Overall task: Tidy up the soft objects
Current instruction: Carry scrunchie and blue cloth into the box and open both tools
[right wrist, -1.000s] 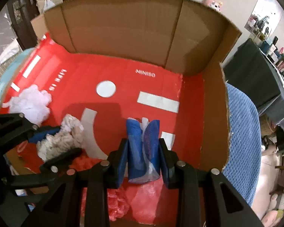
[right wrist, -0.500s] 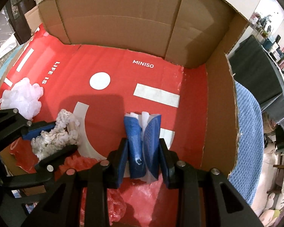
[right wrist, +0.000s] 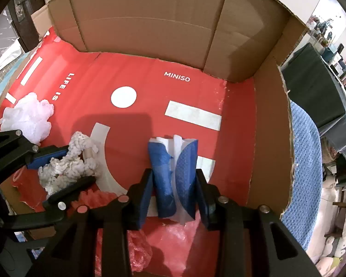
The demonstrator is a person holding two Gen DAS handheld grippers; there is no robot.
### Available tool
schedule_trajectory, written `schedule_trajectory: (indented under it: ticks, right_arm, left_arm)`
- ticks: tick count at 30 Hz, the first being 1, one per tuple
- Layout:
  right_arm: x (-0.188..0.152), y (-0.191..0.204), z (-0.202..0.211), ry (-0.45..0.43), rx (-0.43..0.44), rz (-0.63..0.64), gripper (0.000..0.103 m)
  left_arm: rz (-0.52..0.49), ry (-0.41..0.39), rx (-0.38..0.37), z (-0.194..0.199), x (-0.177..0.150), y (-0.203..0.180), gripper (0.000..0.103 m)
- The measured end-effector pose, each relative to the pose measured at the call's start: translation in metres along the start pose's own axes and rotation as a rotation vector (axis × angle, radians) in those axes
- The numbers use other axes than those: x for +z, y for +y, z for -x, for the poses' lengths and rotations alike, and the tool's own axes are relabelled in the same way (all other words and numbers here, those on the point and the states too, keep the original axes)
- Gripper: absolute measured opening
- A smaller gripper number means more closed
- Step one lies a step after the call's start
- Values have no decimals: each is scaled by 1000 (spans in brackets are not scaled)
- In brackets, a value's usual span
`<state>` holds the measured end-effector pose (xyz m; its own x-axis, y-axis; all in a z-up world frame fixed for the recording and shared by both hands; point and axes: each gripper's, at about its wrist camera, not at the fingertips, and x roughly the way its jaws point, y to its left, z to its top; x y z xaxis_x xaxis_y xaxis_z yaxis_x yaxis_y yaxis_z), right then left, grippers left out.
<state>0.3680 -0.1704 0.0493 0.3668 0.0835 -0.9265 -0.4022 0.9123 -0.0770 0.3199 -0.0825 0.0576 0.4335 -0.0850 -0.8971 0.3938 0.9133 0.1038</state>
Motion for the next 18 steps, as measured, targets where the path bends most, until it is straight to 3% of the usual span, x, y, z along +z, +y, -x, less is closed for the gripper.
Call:
schedule_trajectory:
  ticks: [8,18]
  right_arm:
    - [0,-4,-1,-1,2,-7,39]
    - [0,-2,12,-25,1,-7,50]
  left_arm:
    - [14,-23,-21,10,0,3,56]
    - [35,-60,-31,28,-1,5,59]
